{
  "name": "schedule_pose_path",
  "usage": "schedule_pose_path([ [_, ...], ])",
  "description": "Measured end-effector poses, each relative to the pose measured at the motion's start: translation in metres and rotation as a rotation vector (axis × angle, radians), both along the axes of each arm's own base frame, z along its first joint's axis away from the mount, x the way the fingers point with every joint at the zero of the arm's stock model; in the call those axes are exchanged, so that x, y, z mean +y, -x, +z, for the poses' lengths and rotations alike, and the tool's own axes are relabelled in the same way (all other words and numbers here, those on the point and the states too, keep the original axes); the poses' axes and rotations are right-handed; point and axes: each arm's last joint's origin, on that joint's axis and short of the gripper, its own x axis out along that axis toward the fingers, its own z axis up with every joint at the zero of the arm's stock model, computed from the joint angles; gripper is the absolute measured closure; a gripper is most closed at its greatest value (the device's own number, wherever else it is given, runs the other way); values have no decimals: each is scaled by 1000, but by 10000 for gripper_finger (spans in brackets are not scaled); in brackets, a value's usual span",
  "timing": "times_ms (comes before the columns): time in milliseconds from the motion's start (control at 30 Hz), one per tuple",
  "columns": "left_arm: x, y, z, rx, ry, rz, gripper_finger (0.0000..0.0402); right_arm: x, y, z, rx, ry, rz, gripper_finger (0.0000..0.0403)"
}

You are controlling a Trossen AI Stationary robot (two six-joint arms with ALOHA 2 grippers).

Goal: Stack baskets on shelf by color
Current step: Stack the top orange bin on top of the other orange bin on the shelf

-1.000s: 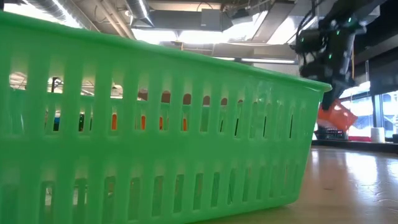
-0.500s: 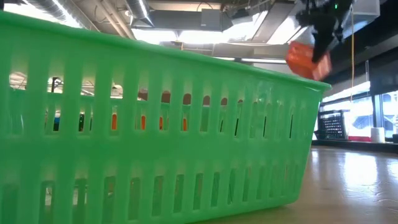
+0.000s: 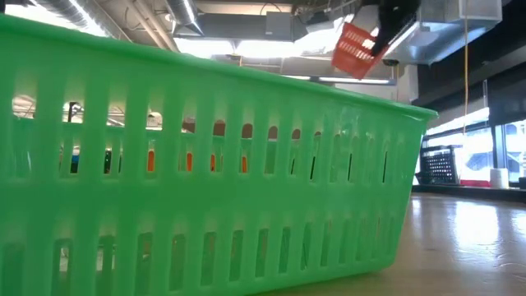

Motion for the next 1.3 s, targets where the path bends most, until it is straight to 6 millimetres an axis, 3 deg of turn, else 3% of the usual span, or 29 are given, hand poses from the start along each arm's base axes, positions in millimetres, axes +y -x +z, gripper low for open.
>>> schedule_pose_path([
  [233,0,0,0,-1,3,5,331,-12,-46,7,36,-110,92,403],
  [467,0,0,0,-1,3,5,331,-20,-76,-8,137,-252,35,403],
  [767,0,0,0,0,1,3,331,-32,-94,-34,291,-242,-16,403],
  [1033,0,0,0,1,0,2,331,-34,-98,-40,318,-252,15,400],
  [1300,0,0,0,1,0,2,331,-34,-98,-40,317,-254,11,369],
])
